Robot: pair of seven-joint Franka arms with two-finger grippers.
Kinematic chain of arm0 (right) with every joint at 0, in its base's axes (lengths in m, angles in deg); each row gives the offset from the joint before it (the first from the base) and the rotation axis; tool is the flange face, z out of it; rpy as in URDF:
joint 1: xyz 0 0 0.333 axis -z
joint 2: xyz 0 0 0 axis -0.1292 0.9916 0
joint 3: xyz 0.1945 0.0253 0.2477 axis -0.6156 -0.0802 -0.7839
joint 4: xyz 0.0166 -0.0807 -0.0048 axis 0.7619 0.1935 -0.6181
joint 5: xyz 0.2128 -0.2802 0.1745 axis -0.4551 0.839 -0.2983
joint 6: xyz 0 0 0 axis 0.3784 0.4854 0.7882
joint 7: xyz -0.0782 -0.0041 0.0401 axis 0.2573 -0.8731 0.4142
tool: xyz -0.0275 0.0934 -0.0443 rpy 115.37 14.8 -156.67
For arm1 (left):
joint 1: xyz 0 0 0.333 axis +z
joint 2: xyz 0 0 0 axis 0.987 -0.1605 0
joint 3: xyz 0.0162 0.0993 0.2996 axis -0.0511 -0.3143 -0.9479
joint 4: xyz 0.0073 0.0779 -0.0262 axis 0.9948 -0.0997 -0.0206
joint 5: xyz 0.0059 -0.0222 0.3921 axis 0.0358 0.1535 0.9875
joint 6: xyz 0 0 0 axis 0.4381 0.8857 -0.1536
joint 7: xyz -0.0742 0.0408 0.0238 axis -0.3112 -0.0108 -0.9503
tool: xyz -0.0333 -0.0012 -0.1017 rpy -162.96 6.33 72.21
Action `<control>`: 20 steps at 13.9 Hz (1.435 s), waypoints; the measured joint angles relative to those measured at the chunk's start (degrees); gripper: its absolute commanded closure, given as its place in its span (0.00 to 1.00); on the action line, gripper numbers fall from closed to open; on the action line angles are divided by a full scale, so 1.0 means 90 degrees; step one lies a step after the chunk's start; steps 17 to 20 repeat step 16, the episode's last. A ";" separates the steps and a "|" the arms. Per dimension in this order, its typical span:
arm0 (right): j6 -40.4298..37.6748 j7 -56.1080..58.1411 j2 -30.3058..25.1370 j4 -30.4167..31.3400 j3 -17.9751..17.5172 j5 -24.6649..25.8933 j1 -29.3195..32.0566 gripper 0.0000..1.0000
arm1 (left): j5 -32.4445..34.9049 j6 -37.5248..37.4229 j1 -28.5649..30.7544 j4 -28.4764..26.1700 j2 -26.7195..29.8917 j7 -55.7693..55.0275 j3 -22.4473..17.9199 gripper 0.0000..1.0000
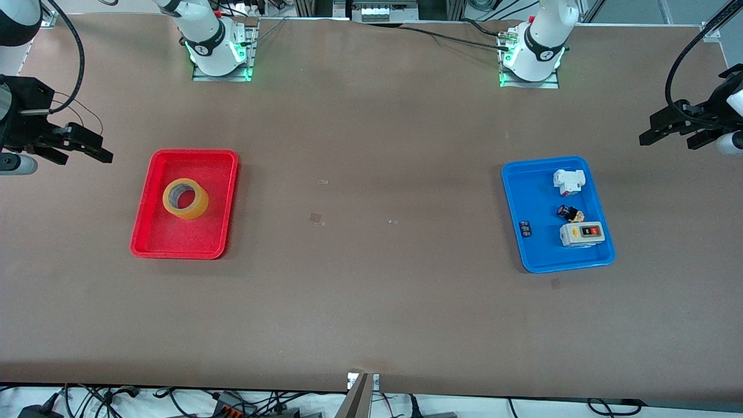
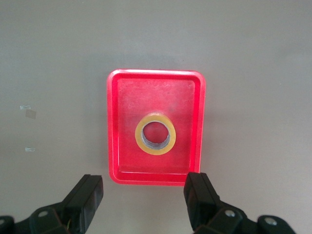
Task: Place and move tape with both arms
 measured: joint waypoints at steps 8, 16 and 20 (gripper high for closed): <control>-0.0180 0.0004 -0.0027 0.0000 0.0067 0.0000 -0.0022 0.00 | 0.0000 0.0000 0.0000 0.0000 0.0000 0.0000 0.0000 0.00; -0.0221 0.0008 -0.0033 0.0000 0.0070 0.0000 -0.0034 0.00 | 0.0000 0.0000 0.0000 0.0000 0.0000 0.0000 -0.0001 0.00; -0.0221 0.0008 -0.0033 0.0000 0.0070 0.0000 -0.0034 0.00 | 0.0000 0.0000 0.0000 0.0000 0.0000 0.0000 -0.0001 0.00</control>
